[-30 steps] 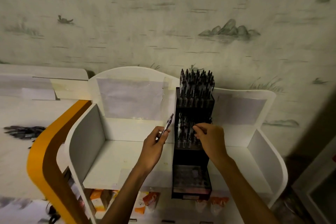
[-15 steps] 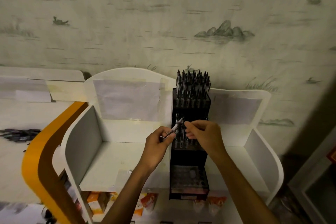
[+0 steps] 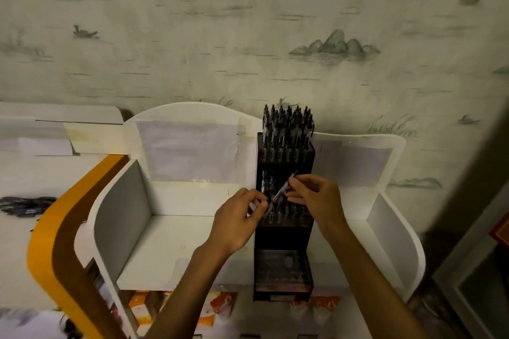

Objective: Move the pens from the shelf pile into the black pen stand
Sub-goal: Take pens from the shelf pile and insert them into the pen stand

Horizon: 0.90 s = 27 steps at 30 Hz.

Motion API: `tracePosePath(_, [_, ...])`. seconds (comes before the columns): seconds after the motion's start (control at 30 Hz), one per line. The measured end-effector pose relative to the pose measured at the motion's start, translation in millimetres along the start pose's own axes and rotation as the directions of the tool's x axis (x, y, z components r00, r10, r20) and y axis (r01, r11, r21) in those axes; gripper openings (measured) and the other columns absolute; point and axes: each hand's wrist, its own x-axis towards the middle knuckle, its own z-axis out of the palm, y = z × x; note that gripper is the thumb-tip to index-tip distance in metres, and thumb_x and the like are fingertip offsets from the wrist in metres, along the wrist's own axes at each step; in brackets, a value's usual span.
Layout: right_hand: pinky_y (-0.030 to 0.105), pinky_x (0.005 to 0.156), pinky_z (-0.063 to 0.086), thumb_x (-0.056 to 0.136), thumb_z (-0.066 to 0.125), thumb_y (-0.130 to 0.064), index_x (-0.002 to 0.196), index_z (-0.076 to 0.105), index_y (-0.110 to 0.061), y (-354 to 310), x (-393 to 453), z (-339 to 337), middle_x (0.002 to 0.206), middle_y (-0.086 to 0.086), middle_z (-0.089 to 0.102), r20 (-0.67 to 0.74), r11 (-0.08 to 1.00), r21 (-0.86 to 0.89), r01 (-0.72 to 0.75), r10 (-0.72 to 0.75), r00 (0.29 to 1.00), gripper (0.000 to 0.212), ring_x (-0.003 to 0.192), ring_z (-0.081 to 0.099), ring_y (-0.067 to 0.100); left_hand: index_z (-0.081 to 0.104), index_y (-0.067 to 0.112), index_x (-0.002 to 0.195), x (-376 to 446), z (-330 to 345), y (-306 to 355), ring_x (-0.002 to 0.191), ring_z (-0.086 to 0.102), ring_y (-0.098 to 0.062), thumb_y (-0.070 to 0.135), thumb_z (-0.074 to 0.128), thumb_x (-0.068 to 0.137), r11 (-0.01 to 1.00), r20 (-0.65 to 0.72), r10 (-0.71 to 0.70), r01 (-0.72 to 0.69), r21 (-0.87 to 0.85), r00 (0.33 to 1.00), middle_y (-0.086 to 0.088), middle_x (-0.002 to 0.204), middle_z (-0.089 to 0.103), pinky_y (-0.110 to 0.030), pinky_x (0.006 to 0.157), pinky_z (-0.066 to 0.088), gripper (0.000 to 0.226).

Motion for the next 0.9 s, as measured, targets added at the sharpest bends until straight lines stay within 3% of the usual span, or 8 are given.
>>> tracePosePath(0.23, [0.030, 0.075, 0.060, 0.090, 0.068, -0.017, 0.098, 0.071, -0.017, 2.7, 13.0, -18.8, 0.085, -0.001, 0.074, -0.012, 0.907, -0.339, 0.248, -0.268, 0.963, 0.009, 0.075, 0.071, 0.011, 0.055, 0.037, 0.126, 1.2, -7.4, -9.0, 0.113, 0.056, -0.011, 0.050, 0.042, 0.100, 0.940, 0.004, 0.097, -0.093, 0.329, 0.995, 0.013, 0.125, 0.059, -0.034, 0.099, 0.038, 0.031])
tracePosePath(0.4, [0.020, 0.077, 0.057, 0.090, 0.068, -0.019, 0.103, 0.073, -0.011, 4.2, 16.7, -17.5, 0.086, -0.002, 0.073, -0.010, 0.808, -0.476, 0.348, -0.401, 0.916, 0.016, 0.077, 0.069, 0.008, 0.055, 0.037, 0.127, 0.0, -9.2, -10.3, 0.118, 0.055, -0.013, 0.054, 0.042, 0.099, 0.932, 0.012, 0.070, -0.070, 0.356, 0.997, 0.012, 0.129, 0.058, -0.036, 0.104, 0.037, 0.035])
tracePosePath(0.5, [0.005, 0.073, 0.050, 0.089, 0.069, -0.017, 0.102, 0.073, -0.009, 5.3, 16.7, -15.0, 0.084, -0.005, 0.070, 0.005, 0.776, -0.507, 0.374, -0.431, 0.902, 0.016, 0.073, 0.066, 0.005, 0.056, 0.037, 0.126, -1.0, -10.7, -8.6, 0.118, 0.055, -0.012, 0.053, 0.043, 0.099, 0.933, 0.011, 0.070, -0.070, 0.352, 0.997, 0.013, 0.129, 0.058, -0.036, 0.104, 0.036, 0.034])
tracePosePath(0.6, [0.001, 0.071, 0.046, 0.088, 0.071, -0.017, 0.101, 0.074, -0.009, 9.5, 16.1, -13.4, 0.085, -0.003, 0.071, 0.020, 0.758, -0.530, 0.380, -0.436, 0.900, 0.015, 0.072, 0.065, 0.005, 0.057, 0.038, 0.124, -1.0, -12.5, -8.4, 0.117, 0.055, -0.012, 0.052, 0.043, 0.098, 0.933, 0.005, 0.068, -0.065, 0.355, 0.998, 0.013, 0.129, 0.058, -0.035, 0.103, 0.037, 0.033])
tracePosePath(0.8, [0.003, 0.069, 0.048, 0.089, 0.069, -0.018, 0.103, 0.073, -0.009, 14.7, 14.2, -14.3, 0.083, 0.002, 0.074, 0.019, 0.762, -0.531, 0.371, -0.427, 0.904, 0.017, 0.070, 0.067, 0.007, 0.060, 0.037, 0.122, -1.7, -12.4, -9.3, 0.117, 0.055, -0.011, 0.050, 0.042, 0.099, 0.940, 0.003, 0.054, -0.052, 0.337, 0.999, 0.014, 0.129, 0.059, -0.035, 0.103, 0.037, 0.032])
tracePosePath(0.9, [0.014, 0.071, 0.055, 0.089, 0.069, -0.018, 0.102, 0.074, -0.009, 14.1, 15.3, -14.1, 0.083, 0.004, 0.074, 0.039, 0.761, -0.535, 0.367, -0.411, 0.911, 0.016, 0.071, 0.069, 0.010, 0.062, 0.037, 0.120, -3.6, -10.6, -8.7, 0.115, 0.056, -0.009, 0.047, 0.044, 0.099, 0.946, -0.007, 0.047, -0.042, 0.322, 0.999, 0.014, 0.126, 0.061, -0.032, 0.101, 0.037, 0.029])
